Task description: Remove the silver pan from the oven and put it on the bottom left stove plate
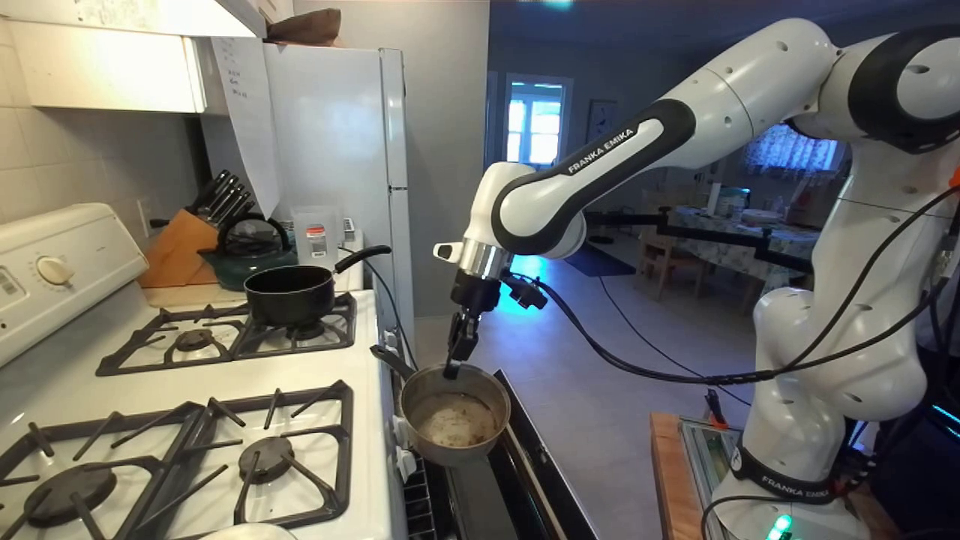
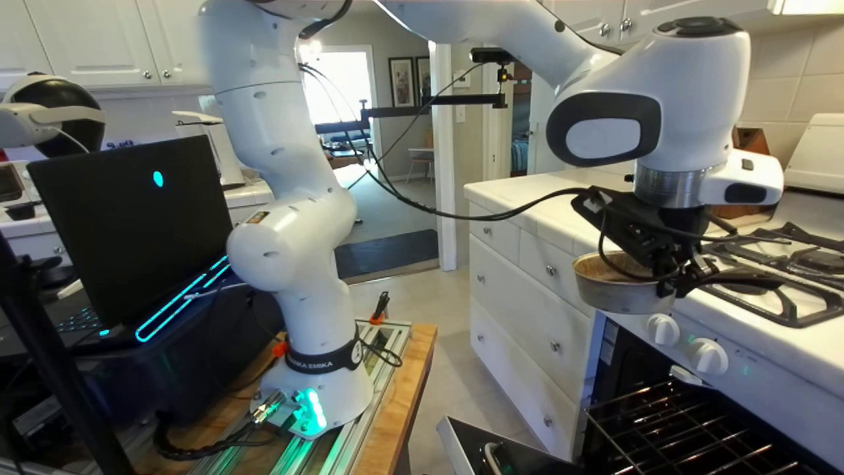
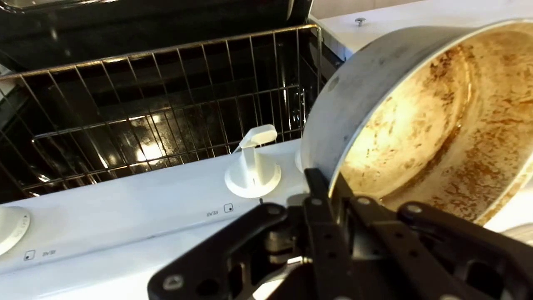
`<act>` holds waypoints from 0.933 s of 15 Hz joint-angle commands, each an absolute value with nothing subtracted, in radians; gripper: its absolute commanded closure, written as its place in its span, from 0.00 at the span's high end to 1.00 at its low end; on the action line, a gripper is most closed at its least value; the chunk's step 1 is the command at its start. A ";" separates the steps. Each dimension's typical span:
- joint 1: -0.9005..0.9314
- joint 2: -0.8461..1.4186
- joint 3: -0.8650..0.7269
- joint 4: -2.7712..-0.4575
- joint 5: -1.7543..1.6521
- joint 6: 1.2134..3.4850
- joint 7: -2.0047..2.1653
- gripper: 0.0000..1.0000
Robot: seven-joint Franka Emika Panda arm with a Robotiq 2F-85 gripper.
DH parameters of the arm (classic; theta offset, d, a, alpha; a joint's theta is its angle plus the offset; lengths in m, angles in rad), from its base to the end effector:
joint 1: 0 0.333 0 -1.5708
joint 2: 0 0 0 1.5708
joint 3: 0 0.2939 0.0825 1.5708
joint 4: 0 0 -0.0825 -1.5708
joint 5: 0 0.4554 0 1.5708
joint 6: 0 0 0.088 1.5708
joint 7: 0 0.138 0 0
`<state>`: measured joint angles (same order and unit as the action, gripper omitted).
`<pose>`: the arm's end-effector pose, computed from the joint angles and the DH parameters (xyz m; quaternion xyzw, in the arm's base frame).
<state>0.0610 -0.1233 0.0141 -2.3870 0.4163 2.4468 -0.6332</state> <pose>0.5594 0.0504 0.2891 -0.9646 -0.2010 -0.1262 0.1151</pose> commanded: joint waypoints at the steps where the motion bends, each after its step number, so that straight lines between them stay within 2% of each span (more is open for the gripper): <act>1: 0.088 -0.124 -0.002 -2.344 0.494 2.438 -0.667 0.02; 14: 0.079 0.088 0.044 -2.028 0.505 2.378 -0.573 0.02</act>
<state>0.0885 0.0083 0.0293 -2.1407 0.4671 2.4330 -0.5970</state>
